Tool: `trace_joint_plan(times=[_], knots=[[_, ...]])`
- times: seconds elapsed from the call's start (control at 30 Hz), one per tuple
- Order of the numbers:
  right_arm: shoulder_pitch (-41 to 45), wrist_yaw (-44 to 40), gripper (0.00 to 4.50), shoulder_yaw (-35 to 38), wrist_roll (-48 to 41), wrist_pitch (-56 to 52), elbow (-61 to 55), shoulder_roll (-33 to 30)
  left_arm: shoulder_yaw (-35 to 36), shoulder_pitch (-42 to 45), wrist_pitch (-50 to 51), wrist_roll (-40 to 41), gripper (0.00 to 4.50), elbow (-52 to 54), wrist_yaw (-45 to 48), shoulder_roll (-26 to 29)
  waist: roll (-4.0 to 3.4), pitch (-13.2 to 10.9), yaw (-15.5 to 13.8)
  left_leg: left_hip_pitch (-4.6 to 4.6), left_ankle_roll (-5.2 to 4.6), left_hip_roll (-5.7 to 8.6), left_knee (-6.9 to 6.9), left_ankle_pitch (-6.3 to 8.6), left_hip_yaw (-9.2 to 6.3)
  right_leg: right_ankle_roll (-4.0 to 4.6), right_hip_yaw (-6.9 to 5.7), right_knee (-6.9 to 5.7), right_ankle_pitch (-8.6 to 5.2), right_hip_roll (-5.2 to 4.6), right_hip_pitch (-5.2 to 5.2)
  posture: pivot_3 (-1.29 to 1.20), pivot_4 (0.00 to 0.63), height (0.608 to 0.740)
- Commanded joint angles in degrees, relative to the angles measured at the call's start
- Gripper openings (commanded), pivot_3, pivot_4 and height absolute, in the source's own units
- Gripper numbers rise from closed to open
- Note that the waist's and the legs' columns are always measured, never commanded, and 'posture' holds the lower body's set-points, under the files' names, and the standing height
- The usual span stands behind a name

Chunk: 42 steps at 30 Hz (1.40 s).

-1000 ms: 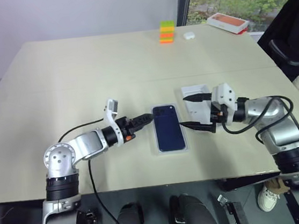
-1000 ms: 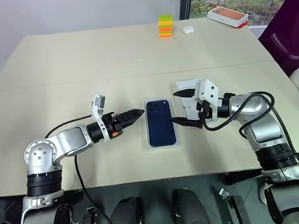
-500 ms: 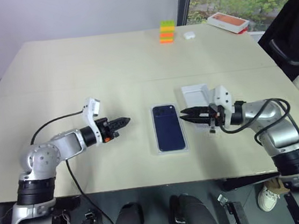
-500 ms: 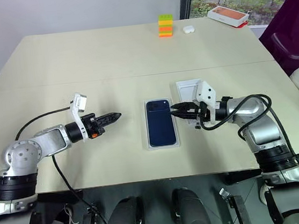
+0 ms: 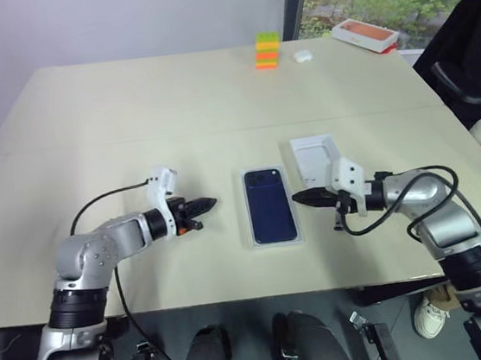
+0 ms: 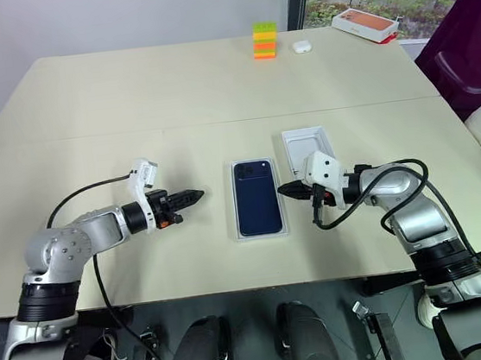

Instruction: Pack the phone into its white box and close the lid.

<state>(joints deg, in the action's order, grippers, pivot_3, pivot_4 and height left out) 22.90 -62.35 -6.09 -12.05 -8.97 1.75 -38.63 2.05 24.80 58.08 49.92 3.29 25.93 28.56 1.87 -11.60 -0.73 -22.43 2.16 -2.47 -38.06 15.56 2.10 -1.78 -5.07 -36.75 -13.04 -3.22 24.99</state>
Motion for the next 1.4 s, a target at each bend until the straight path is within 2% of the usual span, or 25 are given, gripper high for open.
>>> trace_joint_plan(times=[0.03, 0.13, 0.33, 0.47, 0.97, 1.13, 1.4], knots=[[0.38, 0.44, 0.05, 0.82, 1.67, 2.2, -1.7, -1.88, -1.29, -0.3, -1.63, -2.77, 0.0, 2.26, 0.66, -1.27, 0.0, 0.0, 0.01, 0.0, 0.0, 0.0, 0.0, 0.0, 0.0, 0.0, 0.0, 0.0, 0.0, 0.0, 0.0, 0.0, 0.15, 0.74], [-0.62, 0.63, 0.05, -2.18, 7.7, 7.86, -0.54, -4.08, -1.26, 1.08, -1.86, -3.81, 0.0, 1.18, -0.21, -4.52, 0.0, 0.0, -0.19, -0.01, 0.0, 0.03, -0.01, 0.0, 0.02, -0.01, -0.01, 0.03, -0.01, -0.04, -0.01, 0.0, 0.15, 0.74], [1.85, 2.42, 0.05, -4.13, 10.42, 7.56, -2.01, -2.73, -2.72, 3.19, -4.22, -8.98, 0.0, -1.89, -0.82, -8.89, 0.0, 0.0, 0.04, -0.02, 0.0, 0.04, -0.02, 0.0, 0.03, -0.03, 0.0, 0.05, 0.0, -0.02, -0.01, 0.0, 0.15, 0.74], [3.28, 3.57, 0.05, -5.57, 13.08, 8.76, -1.47, -2.46, -5.78, 3.69, -7.07, -13.79, 0.0, -3.43, 0.29, -9.93, 0.0, 0.0, 0.03, 0.03, 0.0, 0.01, -0.01, 0.0, 0.02, -0.02, 0.0, -0.02, 0.0, 0.03, -0.01, 0.0, 0.15, 0.74], [-0.14, 4.11, 0.05, -4.81, 13.69, 10.25, -0.75, -4.8, -5.31, 4.39, -7.77, -16.8, 0.0, -6.81, 0.41, -16.31, 0.01, 0.01, -0.14, 0.08, 0.0, 0.06, -0.1, 0.0, -0.04, -0.03, -0.06, 0.01, 0.0, -0.04, -0.18, 0.0, 0.15, 0.74], [0.64, 4.78, 0.05, -2.67, 10.8, 7.3, -1.69, -3.6, -5.91, 5.06, -8.51, -18.41, 0.0, -7.34, 1.56, -16.52, 0.0, 0.01, -0.07, 0.07, -0.01, 0.06, -0.15, 0.0, -0.04, -0.02, -0.07, -0.01, 0.0, -0.04, -0.17, 0.0, 0.15, 0.74], [-1.08, 5.56, 0.05, -4.15, 13.23, 9.53, -0.07, -3.37, -5.8, 5.62, -8.08, -19.11, 0.0, -7.58, 2.38, -17.23, 0.0, 0.01, -0.09, 0.06, -0.01, 0.05, -0.14, 0.0, -0.06, -0.02, -0.08, -0.01, 0.0, -0.03, -0.17, 0.0, 0.15, 0.74]])
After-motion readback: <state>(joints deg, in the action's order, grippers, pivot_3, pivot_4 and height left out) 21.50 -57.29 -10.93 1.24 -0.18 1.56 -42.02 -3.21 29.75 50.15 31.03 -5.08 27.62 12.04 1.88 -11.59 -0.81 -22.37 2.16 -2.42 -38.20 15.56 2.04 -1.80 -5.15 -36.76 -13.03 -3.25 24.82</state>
